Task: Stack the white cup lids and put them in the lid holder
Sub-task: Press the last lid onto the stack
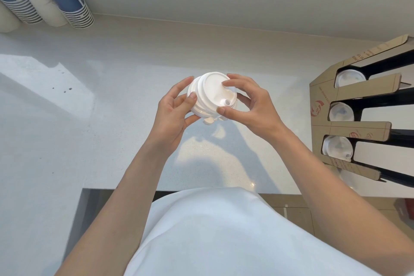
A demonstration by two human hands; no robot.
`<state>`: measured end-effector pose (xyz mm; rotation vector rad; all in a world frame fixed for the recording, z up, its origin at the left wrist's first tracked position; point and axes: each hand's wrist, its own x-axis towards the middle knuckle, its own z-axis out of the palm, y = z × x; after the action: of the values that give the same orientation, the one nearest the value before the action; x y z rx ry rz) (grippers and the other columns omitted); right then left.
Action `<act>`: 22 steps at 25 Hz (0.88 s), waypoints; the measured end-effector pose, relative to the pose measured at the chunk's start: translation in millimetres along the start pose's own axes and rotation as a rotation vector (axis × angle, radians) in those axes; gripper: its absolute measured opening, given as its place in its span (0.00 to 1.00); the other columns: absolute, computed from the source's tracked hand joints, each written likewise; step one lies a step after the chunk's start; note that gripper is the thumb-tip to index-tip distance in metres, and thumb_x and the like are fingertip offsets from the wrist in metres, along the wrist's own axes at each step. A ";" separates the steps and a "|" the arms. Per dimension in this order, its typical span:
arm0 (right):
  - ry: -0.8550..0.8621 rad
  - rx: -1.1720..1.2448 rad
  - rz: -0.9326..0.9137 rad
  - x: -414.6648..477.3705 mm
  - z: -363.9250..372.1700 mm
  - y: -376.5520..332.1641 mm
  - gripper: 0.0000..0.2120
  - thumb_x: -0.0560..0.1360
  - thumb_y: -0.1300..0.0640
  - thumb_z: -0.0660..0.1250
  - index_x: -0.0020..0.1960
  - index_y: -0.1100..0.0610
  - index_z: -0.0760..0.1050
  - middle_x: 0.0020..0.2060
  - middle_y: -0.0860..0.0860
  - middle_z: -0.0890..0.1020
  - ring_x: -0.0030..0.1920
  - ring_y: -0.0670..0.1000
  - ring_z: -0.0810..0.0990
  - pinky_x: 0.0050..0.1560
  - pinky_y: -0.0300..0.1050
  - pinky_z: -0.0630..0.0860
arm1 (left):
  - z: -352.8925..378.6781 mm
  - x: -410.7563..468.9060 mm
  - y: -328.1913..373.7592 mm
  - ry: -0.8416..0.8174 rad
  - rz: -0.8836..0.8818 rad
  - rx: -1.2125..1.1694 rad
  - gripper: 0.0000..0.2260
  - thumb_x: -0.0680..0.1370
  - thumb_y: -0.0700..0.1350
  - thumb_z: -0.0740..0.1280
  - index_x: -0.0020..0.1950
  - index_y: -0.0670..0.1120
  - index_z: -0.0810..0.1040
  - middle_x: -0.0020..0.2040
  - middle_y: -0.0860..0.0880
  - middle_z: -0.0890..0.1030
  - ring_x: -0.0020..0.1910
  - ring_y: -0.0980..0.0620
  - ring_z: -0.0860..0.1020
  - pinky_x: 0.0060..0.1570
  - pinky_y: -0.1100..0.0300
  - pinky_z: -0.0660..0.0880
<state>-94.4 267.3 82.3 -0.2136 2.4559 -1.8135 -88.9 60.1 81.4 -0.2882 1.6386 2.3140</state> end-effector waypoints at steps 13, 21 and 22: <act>0.089 0.024 -0.008 -15.9 3.5 -21.3 0.24 0.69 0.58 0.80 0.63 0.53 0.80 0.71 0.47 0.74 0.72 0.44 0.71 0.63 0.46 0.79 | 14.0 -9.9 12.4 -0.093 0.020 -0.025 0.22 0.80 0.43 0.68 0.74 0.47 0.71 0.58 0.45 0.83 0.58 0.48 0.83 0.58 0.51 0.80; 0.248 0.105 -0.021 -19.1 18.6 -40.8 0.14 0.81 0.61 0.65 0.65 0.58 0.77 0.67 0.51 0.77 0.71 0.52 0.74 0.56 0.32 0.76 | 6.7 -9.6 26.4 -0.192 0.024 -0.027 0.23 0.80 0.37 0.68 0.75 0.47 0.70 0.61 0.44 0.81 0.60 0.49 0.82 0.59 0.53 0.80; 0.269 0.111 -0.014 -19.2 21.6 -43.3 0.15 0.81 0.61 0.65 0.67 0.58 0.76 0.67 0.51 0.77 0.71 0.53 0.74 0.57 0.32 0.76 | 4.8 -9.8 28.4 -0.203 0.024 -0.025 0.23 0.80 0.37 0.68 0.75 0.47 0.70 0.62 0.43 0.80 0.61 0.49 0.82 0.59 0.53 0.80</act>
<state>-69.5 237.5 116.9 0.0227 2.5150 -2.1009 -89.6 54.6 111.3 -0.0368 1.5226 2.2976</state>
